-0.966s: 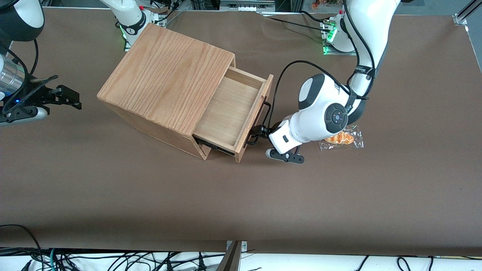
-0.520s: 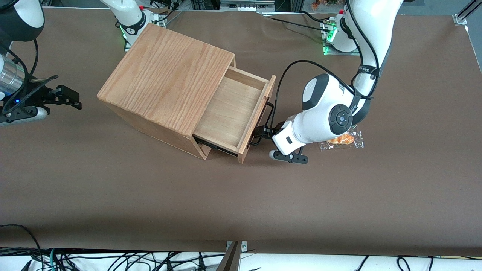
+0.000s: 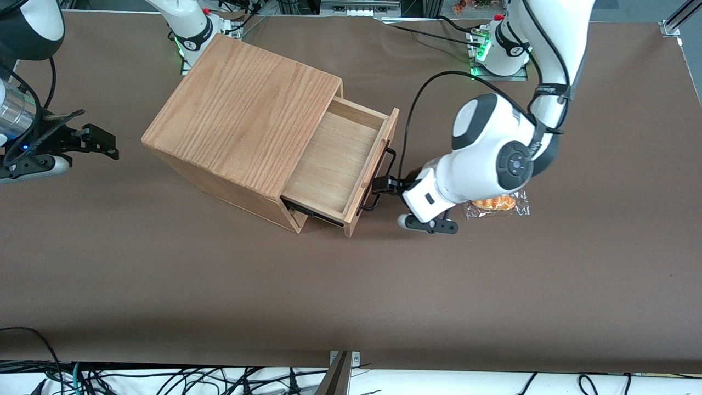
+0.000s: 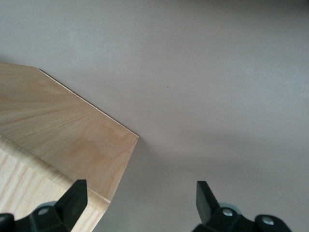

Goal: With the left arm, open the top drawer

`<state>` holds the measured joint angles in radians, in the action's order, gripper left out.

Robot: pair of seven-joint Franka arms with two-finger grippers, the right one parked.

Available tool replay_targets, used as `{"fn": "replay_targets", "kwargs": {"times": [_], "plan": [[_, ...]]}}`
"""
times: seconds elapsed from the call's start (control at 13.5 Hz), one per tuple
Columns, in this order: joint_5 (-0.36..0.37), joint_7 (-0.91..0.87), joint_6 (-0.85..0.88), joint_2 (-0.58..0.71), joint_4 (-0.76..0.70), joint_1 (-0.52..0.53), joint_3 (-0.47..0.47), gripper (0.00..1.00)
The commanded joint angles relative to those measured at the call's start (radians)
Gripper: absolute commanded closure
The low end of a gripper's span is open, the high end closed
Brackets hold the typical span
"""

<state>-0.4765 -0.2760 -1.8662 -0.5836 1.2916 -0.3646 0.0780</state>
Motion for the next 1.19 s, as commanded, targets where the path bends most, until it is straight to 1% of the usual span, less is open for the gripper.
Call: {"fn": "replay_targets", "kwargs": {"times": [0.0, 0.15, 0.22, 0.37, 0.45, 0.59, 0.67, 0.74, 0.82, 0.89, 0.97, 1.04, 1.11], "plan": [[0.024, -0.009, 0.09, 0.004, -0.06, 0.091, 0.005, 0.0], [0.033, -0.003, 0.148, 0.007, -0.072, 0.166, 0.0, 0.0], [0.047, 0.027, 0.178, 0.007, -0.074, 0.206, 0.002, 0.0], [0.186, 0.09, 0.209, 0.014, -0.074, 0.266, 0.003, 0.0], [0.221, 0.142, 0.222, 0.021, -0.072, 0.297, 0.002, 0.0], [0.234, 0.249, 0.229, 0.021, -0.057, 0.35, 0.0, 0.0], [0.258, 0.285, 0.252, 0.021, -0.055, 0.374, -0.001, 0.0], [0.313, 0.329, 0.271, 0.021, -0.06, 0.398, 0.0, 0.0], [0.349, 0.369, 0.277, 0.025, -0.057, 0.413, 0.003, 0.0], [0.363, 0.379, 0.277, 0.036, -0.051, 0.435, 0.011, 0.0], [0.363, 0.385, 0.278, 0.082, -0.019, 0.447, 0.008, 0.0], [0.367, 0.385, 0.265, 0.152, 0.051, 0.443, -0.001, 0.0], [0.409, 0.386, 0.234, 0.222, 0.131, 0.443, -0.003, 0.0]]}}
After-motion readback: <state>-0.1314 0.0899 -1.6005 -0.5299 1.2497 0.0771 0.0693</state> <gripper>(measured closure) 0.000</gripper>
